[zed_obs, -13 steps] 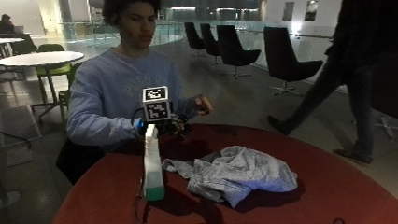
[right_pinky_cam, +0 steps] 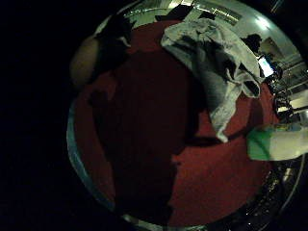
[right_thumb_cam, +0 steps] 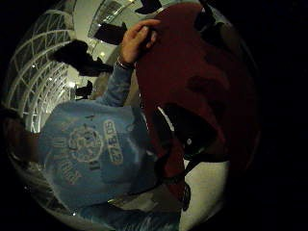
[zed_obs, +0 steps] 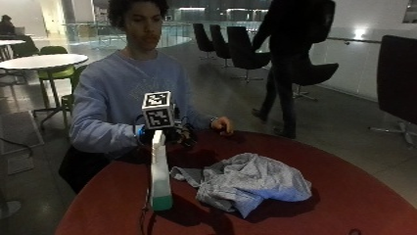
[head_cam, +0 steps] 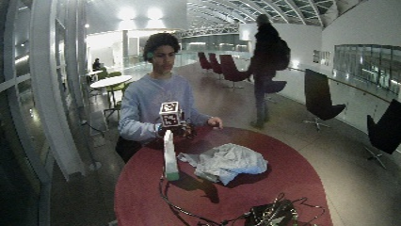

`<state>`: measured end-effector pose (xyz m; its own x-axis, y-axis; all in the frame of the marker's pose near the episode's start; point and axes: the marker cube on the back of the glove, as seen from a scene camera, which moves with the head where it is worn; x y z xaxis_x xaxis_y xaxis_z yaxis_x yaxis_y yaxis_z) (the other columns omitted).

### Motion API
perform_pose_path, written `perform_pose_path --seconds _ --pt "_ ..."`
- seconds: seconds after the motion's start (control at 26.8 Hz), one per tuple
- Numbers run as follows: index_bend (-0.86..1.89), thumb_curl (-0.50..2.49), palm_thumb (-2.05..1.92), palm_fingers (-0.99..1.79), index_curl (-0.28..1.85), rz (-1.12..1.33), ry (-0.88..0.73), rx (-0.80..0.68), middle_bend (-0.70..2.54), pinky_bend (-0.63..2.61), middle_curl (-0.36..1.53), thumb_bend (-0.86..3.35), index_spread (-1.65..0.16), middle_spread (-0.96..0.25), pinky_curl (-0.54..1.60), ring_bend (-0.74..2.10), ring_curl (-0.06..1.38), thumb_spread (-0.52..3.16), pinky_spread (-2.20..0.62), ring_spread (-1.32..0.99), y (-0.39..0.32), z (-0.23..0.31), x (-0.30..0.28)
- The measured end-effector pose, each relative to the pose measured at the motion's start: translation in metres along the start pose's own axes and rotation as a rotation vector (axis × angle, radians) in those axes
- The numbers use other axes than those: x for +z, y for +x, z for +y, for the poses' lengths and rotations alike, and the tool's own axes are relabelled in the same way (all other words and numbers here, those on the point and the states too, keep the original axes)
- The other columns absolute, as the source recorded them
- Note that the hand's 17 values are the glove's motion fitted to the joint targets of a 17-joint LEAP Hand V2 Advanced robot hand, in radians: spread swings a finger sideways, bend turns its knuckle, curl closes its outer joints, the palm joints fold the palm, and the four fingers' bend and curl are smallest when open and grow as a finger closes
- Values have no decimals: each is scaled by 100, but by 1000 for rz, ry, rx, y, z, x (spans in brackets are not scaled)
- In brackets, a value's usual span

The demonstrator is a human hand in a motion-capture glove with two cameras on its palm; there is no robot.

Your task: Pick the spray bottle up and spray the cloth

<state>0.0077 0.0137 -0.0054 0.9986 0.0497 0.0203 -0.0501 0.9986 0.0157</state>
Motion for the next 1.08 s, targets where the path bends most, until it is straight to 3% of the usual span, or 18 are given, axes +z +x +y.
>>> perform_pose_path --seconds 0.75,1.08 --pt "15 22 55 71 29 1 49 19 29 19 32 12 -37 -4 26 27 26 112 19 -1 3 15 -12" --pt "15 24 58 71 30 -48 175 114 27 19 34 7 -37 -4 27 26 27 115 19 -1 8 56 -26"
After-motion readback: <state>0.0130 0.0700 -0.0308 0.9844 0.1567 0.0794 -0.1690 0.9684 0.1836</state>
